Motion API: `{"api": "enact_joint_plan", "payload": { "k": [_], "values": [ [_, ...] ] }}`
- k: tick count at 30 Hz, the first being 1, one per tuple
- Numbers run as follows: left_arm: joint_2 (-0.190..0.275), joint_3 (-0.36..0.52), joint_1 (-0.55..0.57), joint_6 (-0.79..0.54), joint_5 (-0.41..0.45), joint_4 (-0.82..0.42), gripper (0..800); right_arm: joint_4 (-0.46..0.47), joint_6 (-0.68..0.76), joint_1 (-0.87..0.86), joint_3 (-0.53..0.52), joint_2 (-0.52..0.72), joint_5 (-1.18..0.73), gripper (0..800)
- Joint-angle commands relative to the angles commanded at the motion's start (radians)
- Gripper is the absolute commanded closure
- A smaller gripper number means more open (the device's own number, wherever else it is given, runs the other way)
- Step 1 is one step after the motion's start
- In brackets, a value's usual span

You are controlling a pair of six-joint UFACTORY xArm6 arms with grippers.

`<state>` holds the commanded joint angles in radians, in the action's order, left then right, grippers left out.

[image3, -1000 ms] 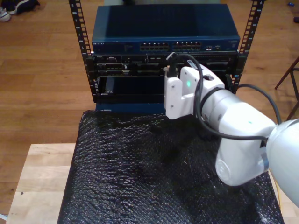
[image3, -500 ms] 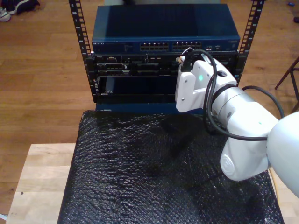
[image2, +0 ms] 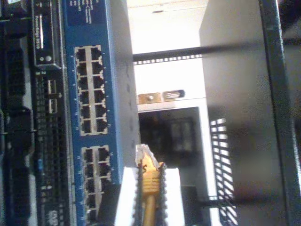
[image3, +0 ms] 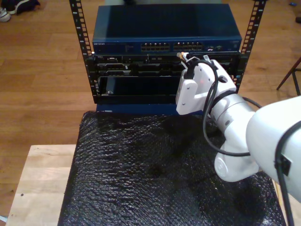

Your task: Grab the cable and plug it in

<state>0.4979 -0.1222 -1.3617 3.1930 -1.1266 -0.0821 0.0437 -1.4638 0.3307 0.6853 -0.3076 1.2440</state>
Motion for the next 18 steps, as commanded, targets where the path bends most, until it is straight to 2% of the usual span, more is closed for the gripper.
{"api": "enact_joint_plan", "payload": {
  "k": [7,18],
  "values": [
    [0.000,0.000,0.000,0.000,0.000,0.000,0,-0.066,-0.061,0.005,0.031,-0.035,0.043,800],
    [0.000,0.000,0.000,0.000,-0.002,0.000,0,-0.282,-0.178,0.054,0.166,-0.144,0.087,800]
  ]
}}
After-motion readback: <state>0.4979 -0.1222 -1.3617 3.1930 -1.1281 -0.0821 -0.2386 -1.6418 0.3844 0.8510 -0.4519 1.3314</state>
